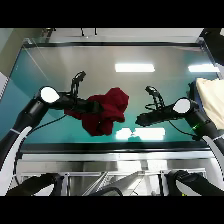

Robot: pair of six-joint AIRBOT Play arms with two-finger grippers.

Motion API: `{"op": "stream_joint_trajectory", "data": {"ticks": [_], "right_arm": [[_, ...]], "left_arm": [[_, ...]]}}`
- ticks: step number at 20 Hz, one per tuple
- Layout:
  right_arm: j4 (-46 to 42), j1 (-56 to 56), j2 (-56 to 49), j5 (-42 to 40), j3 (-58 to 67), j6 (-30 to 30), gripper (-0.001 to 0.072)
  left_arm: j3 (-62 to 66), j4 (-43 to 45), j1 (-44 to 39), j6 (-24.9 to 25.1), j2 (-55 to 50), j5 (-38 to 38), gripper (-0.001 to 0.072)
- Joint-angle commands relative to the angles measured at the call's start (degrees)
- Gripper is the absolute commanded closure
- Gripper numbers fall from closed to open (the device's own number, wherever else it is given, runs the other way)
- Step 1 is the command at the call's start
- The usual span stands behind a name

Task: Fold the shirts.

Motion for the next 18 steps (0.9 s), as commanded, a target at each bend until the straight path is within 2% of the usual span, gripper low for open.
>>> {"op": "stream_joint_trajectory", "data": {"ticks": [1,5,9,12,13,14,18], "right_arm": [[0.04,-0.04,-0.35,-0.07,0.07,2.36,0.037],[0.0,-0.04,-1.92,-1.97,0.04,3.56,0.0351],[0.79,0.02,-6.51,-3.32,0.04,3.28,0.035],[5.03,0.02,-11.61,-4.63,0.04,-1.84,0.0341],[7.21,0.02,-13.38,-6.14,0.04,-4.02,0.0307],[9.44,0.02,-15.02,-7.85,0.07,-5.84,0.0233],[16.87,0.02,-21.59,-13.44,0.24,-12.79,0.0222]], "left_arm": [[3.67,1.11,2.14,-0.04,-2.82,-7.48,0.0008],[-2.14,2.56,7.69,-0.04,0.76,-12.96,0.0009],[-18.95,2.4,9.77,-0.04,10.19,-10.12,0.0009],[-30.91,2.23,9.66,-0.13,17.27,-5.25,0.0009],[-34.07,2.08,9.66,-0.35,19.21,-2.84,0.0009],[-36.81,2.01,9.66,-0.94,20.92,0.07,0.0009],[-42.25,2.01,9.68,-2.03,23.17,10.34,0.0009]]}}
